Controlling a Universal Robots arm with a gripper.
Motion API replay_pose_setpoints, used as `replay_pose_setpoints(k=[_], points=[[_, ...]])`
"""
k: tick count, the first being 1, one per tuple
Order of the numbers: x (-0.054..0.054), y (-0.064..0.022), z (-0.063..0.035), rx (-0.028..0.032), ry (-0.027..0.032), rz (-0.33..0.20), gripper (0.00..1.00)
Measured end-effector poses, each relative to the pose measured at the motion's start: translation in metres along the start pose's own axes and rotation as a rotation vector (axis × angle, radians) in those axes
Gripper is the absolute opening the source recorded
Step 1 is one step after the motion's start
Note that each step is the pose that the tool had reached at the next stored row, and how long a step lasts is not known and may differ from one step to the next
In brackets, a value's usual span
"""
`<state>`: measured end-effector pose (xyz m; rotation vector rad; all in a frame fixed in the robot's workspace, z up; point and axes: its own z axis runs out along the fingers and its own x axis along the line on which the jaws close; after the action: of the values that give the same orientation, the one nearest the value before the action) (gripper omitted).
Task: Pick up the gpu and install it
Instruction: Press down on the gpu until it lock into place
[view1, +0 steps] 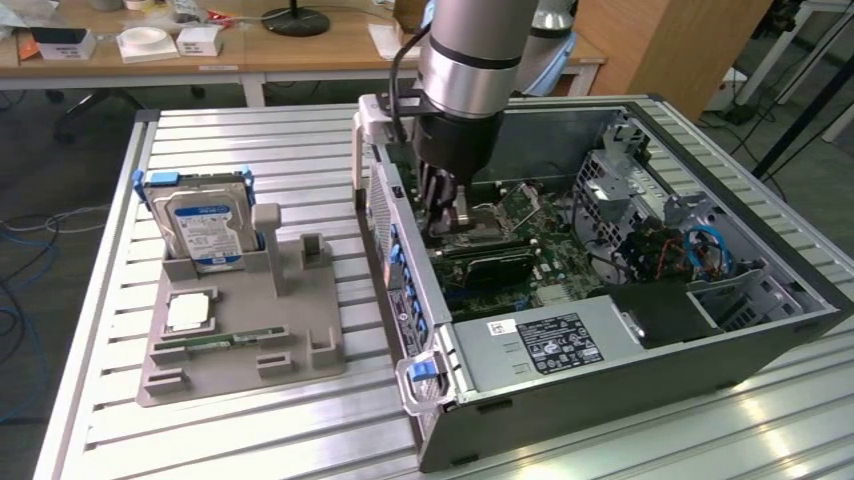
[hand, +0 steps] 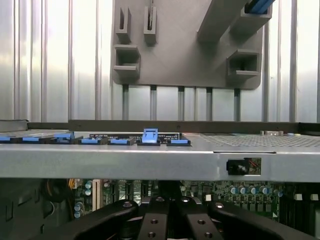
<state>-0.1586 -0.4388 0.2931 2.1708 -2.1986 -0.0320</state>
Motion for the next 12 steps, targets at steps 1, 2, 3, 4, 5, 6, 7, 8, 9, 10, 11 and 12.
replay_pose_setpoints(k=[1, 2, 3, 4, 5, 6, 7, 8, 9, 10, 11, 12], points=[[0.0, 0.0013, 0.0001, 0.0, 0.0, 0.0, 0.11], [0.0, 0.0025, 0.0001, 0.0, 0.0, 0.0, 0.11], [0.0, 0.0037, 0.0002, 0.0, 0.0, 0.0, 0.11], [0.0, 0.0048, 0.0002, 0.0001, 0.0001, 0.0, 0.11], [0.0, 0.0053, 0.0003, 0.0003, 0.0, 0.0, 0.11], [0.0, 0.0055, 0.0003, 0.0002, 0.0, 0.0, 0.11], [0.0, 0.0055, 0.0003, 0.0001, -0.0001, 0.0, 0.11], [0.0, 0.0056, 0.0003, 0.0001, 0.0, 0.0, 0.11], [0.0, 0.0057, 0.0003, 0.0, 0.0001, 0.0, 0.11], [0.0, 0.0058, 0.0003, 0.0001, 0.0001, 0.0, 0.11], [0.0, 0.0058, 0.0003, 0.0, 0.0, 0.0, 0.11], [0.0, 0.0058, 0.0003, 0.0, 0.0001, 0.0, 0.11]])
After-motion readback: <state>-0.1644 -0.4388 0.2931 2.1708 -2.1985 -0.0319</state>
